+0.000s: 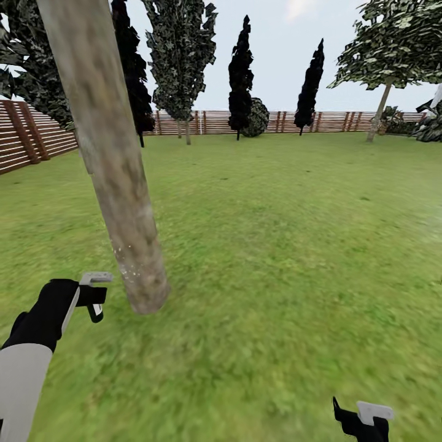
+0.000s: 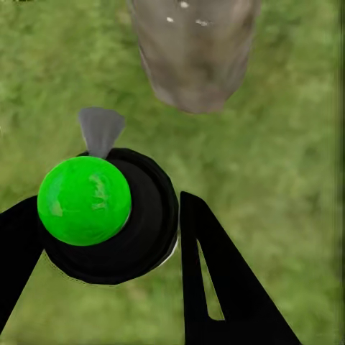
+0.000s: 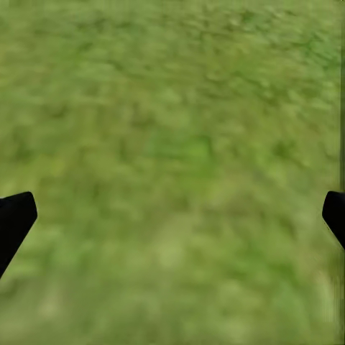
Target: In the garden, pick up the pesticide atomizer on the floor and spray pesticide onto both trees until each tree trunk is fully covered.
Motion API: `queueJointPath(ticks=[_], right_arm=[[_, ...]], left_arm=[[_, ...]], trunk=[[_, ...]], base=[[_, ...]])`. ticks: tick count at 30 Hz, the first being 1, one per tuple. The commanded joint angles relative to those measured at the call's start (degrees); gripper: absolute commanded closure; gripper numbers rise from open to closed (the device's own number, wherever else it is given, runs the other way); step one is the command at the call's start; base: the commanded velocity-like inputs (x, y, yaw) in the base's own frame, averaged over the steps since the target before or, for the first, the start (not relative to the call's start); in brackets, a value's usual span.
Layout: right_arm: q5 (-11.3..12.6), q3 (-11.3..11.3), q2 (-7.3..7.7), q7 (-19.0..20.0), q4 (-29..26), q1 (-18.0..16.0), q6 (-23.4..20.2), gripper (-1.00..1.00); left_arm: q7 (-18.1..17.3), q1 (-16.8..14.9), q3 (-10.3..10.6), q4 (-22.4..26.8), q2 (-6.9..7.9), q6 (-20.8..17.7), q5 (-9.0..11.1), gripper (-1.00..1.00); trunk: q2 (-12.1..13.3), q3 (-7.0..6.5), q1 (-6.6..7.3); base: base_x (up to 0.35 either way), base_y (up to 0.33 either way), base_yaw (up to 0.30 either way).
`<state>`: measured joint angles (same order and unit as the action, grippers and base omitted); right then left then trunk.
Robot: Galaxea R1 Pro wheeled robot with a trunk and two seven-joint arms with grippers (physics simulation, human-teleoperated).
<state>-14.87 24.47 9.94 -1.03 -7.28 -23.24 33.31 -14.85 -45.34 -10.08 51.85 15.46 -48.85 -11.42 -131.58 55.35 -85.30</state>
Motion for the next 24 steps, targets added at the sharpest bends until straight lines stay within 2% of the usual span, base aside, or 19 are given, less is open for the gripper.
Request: queueJointPath(ticks=[1,8,16,24], right_arm=[[-0.6,0.4,-0.01,-0.1,0.1,0.0,0.2,-1.00],[-0.6,0.4,-0.01,-0.1,0.1,0.0,0.2,-1.00],[-0.6,0.4,-0.01,-0.1,0.1,0.0,0.2,-1.00],[-0.6,0.4,-0.01,-0.1,0.1,0.0,0.2,-1.00]], left_arm=[[-0.5,-0.1,-0.1,0.1,-0.01,-0.2,-0.6,1.00],[-0.5,-0.1,-0.1,0.2,0.07,-0.1,-0.7,1.00],[-0.5,-0.1,0.0,0.2,0.01,0.0,-0.6,1.00],[-0.5,-0.1,-0.1,0.2,0.01,-0.1,-0.6,1.00]], trunk=[[0.0,0.05,0.00],[0.0,0.05,0.00],[0.0,0.05,0.00],[0.0,0.05,0.00]], base=[[0.137,-0.272,0.002],[0.105,-0.272,0.018],[0.038,-0.272,0.256],[0.185,-0.231,0.028]])
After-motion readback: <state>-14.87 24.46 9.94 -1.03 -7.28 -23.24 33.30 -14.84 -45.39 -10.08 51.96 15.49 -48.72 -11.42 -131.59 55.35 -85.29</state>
